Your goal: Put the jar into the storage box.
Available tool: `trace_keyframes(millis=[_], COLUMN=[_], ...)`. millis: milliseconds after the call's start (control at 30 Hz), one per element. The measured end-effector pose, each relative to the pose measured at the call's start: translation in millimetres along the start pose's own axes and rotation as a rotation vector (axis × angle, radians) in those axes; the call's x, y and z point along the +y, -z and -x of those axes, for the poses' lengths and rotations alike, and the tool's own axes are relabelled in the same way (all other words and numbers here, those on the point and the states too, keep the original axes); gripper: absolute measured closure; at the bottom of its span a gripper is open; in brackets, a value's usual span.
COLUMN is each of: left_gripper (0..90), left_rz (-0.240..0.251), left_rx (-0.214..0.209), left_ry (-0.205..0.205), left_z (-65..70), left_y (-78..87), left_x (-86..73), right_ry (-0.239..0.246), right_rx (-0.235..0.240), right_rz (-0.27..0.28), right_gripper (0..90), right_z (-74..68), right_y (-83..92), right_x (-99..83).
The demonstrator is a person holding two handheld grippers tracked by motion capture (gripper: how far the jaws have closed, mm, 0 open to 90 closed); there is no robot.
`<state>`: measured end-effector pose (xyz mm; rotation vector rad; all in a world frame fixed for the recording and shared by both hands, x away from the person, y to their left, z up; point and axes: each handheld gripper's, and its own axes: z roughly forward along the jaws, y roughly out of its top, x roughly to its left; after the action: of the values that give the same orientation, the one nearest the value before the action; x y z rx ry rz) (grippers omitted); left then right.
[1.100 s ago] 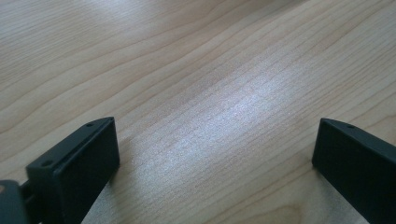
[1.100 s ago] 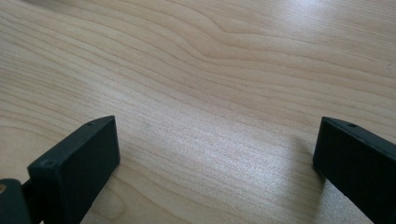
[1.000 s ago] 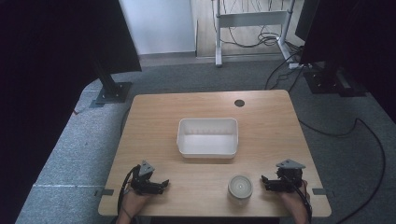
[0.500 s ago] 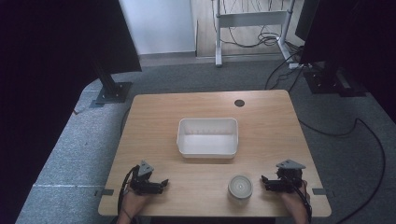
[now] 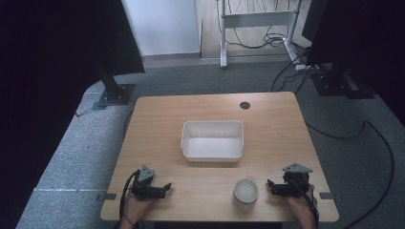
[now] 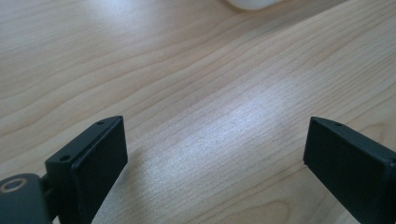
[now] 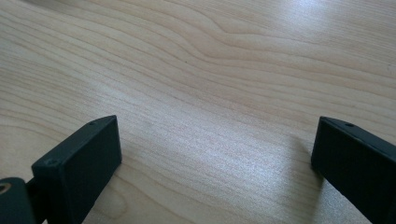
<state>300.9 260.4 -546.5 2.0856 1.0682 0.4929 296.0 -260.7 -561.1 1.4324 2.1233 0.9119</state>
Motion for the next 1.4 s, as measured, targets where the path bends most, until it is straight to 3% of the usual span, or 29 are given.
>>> trace_keyframes(millis=[767, 1400], left_gripper=[6.5, 5.9], left_rz=[0.035, 0.058], left_rx=[-0.057, -0.125], left_ry=[-0.026, -0.103], left_z=[15.4, 40.6], left_y=[11.4, 8.9], left_x=[5.7, 17.7], right_ry=[0.001, 0.002], right_rx=[0.001, 0.001], right_rz=[0.001, 0.002], right_gripper=[1.5, 1.7], right_z=[-0.1, -0.1], right_y=[0.2, 0.4], right_x=[-0.2, -0.3])
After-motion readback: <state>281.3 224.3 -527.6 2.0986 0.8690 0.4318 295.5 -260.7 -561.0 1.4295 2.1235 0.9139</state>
